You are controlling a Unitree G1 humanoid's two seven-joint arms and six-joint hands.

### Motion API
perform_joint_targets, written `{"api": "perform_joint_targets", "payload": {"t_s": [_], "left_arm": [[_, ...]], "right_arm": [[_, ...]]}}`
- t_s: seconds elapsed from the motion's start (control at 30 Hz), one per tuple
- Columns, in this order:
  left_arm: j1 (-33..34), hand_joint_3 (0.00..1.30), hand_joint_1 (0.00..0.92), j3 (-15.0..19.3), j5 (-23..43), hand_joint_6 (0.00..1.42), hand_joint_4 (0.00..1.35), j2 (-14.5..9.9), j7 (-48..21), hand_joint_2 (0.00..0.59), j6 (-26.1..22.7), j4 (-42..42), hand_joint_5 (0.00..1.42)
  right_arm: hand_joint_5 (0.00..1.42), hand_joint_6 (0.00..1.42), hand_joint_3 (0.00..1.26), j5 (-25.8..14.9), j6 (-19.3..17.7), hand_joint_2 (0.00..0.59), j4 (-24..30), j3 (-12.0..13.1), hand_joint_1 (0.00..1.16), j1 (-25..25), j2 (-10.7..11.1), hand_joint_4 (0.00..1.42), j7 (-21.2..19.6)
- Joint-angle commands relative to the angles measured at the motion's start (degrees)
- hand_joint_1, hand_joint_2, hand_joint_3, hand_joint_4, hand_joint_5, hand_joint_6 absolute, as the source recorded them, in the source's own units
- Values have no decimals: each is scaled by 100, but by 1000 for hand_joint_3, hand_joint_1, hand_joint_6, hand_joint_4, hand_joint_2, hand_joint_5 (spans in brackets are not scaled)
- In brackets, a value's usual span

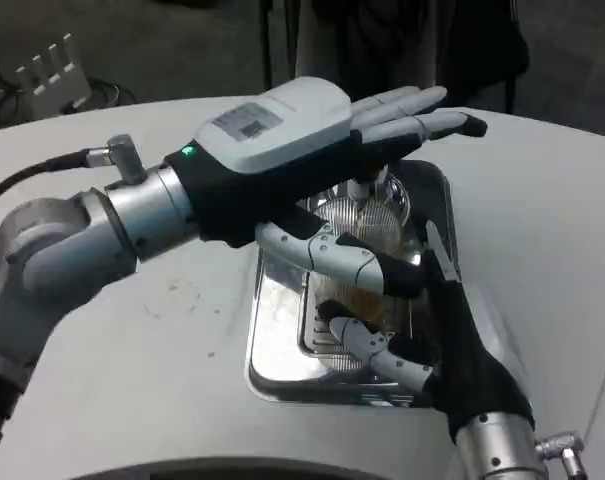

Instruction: Grasp the cup under the faucet to collect the drink, then remove the cup.

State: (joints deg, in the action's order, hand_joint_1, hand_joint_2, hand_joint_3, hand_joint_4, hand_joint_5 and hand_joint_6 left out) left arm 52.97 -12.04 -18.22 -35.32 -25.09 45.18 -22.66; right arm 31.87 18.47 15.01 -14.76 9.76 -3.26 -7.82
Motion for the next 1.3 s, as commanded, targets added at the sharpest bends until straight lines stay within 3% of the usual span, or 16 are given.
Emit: {"api": "perform_joint_targets", "payload": {"t_s": [0.03, 1.3], "left_arm": [[-114, 115, 0, -18, 28, 243, 0, -81, -180, 102, -24, 62, 20], [-118, 123, 0, 47, 199, 254, 0, -228, -370, 104, -96, 10, 21]], "right_arm": [[0, 64, 0, -188, -109, 211, -257, 51, 659, 213, -163, 0, -182], [0, 56, 0, -677, -511, 217, -1583, 33, 655, 1066, -387, 0, -970]]}}
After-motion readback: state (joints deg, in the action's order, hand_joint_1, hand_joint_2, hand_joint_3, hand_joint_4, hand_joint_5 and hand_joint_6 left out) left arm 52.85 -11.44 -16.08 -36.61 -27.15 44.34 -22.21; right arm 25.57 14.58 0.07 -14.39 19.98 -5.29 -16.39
